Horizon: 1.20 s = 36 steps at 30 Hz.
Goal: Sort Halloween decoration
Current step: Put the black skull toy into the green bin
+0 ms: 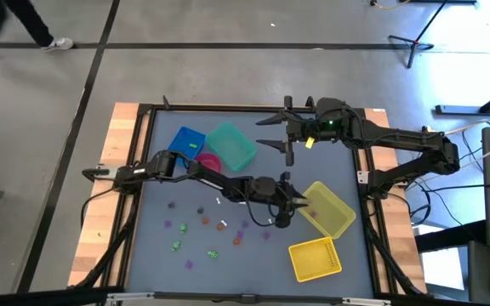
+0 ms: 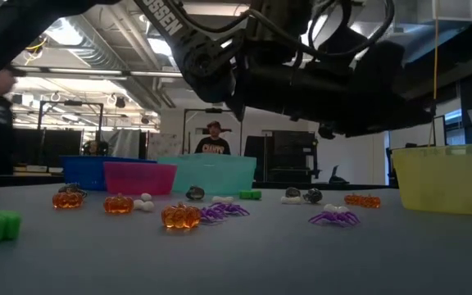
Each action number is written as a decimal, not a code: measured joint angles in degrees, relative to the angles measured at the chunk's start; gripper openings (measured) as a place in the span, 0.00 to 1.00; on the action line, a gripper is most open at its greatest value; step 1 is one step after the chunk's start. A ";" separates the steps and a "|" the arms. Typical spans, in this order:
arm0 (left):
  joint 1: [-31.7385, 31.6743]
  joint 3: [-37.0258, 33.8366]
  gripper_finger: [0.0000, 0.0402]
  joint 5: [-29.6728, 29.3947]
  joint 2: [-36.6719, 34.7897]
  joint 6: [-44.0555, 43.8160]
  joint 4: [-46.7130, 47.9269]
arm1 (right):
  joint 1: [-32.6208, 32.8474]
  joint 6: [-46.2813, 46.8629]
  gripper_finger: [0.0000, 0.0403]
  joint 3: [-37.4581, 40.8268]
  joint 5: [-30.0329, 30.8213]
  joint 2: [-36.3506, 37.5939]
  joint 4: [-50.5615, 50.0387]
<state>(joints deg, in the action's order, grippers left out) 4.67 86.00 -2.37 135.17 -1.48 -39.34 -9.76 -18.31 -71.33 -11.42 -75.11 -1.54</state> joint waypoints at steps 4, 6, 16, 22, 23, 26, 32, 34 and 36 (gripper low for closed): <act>0.00 0.00 0.32 -0.02 0.00 -0.40 0.24 | 0.00 0.00 0.55 0.00 0.00 0.00 -0.02; 0.00 0.00 0.32 -0.02 -0.01 -1.54 0.27 | 0.00 0.00 0.55 0.02 0.00 0.00 -0.04; -0.17 0.00 0.32 -0.09 -4.77 -2.14 9.15 | -0.01 -0.04 0.55 0.07 3.36 0.98 -3.67; -0.32 0.00 0.32 -3.39 -12.31 4.31 29.17 | -0.02 -0.07 0.55 0.09 9.38 5.04 -10.35; -0.33 0.00 0.32 -3.89 -13.67 5.26 32.22 | 0.00 -0.04 0.55 0.07 9.90 5.76 -10.81; -0.33 0.02 0.32 -4.18 -17.48 8.09 38.26 | -0.02 -0.05 0.55 0.07 10.50 7.89 -13.24; -0.33 -0.05 0.32 -4.15 -25.52 11.99 50.22 | -0.02 0.00 0.55 -0.06 10.91 10.78 -17.80; -0.44 -0.37 0.32 -4.17 -28.42 12.57 54.21 | -0.02 -0.01 0.55 0.04 11.08 11.33 -21.14; -0.46 -1.51 0.32 -4.21 -31.95 12.49 57.38 | -0.02 0.00 0.55 -0.04 11.26 11.44 -22.81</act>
<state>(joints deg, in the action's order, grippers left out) 4.21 84.49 -6.58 103.22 11.01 18.04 -9.78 -18.31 -71.37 -0.16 -63.67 -24.35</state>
